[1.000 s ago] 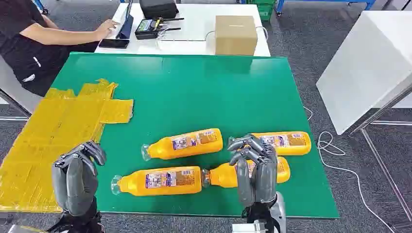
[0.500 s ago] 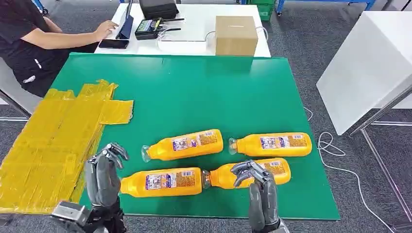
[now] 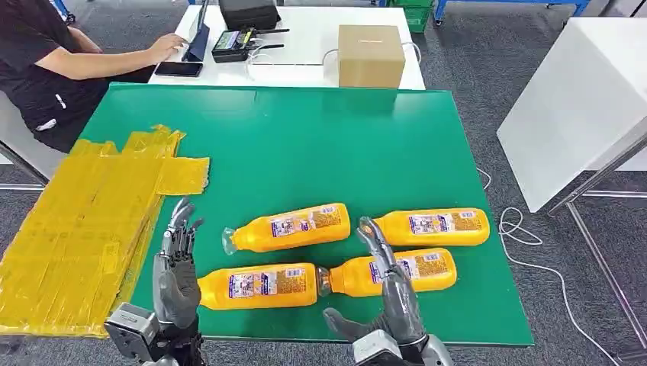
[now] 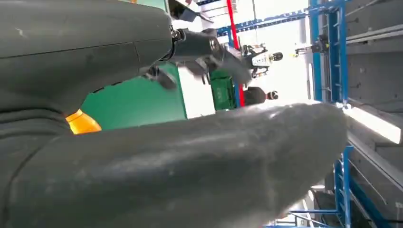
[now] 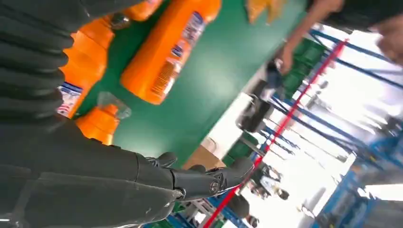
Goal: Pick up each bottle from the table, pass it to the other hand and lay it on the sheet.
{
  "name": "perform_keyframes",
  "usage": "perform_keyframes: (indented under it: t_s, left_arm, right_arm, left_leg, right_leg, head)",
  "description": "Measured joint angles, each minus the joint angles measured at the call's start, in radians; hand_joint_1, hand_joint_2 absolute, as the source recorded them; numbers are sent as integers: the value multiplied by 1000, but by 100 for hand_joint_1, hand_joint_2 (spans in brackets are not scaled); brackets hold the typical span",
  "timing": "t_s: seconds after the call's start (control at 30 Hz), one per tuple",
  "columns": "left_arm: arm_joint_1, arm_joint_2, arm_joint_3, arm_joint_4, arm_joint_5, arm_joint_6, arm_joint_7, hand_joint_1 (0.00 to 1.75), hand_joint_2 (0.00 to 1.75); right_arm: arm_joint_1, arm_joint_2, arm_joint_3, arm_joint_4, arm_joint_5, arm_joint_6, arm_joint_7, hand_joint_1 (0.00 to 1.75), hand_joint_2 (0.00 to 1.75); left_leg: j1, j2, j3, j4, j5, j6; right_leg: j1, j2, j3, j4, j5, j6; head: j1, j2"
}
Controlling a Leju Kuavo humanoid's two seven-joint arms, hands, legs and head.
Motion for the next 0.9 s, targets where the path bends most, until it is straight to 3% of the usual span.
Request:
perform_keyframes:
  t_s: [0.2,0.9]
  left_arm:
    - [0,0,0,8,17,-18,-3,0,0]
    - [-23,0,0,41,116,-34,-9,0,0]
  right_arm:
    - [-58,-40,56,69,114,74,128,0,175]
    - [-161,-82,153,193,193,204,251,0,175]
  left_leg:
    - [0,0,0,0,0,0]
    - [0,0,0,0,0,0]
  right_leg:
    - [0,0,0,0,0,0]
    - [0,0,0,0,0,0]
  head:
    - [0,0]
    - [0,0]
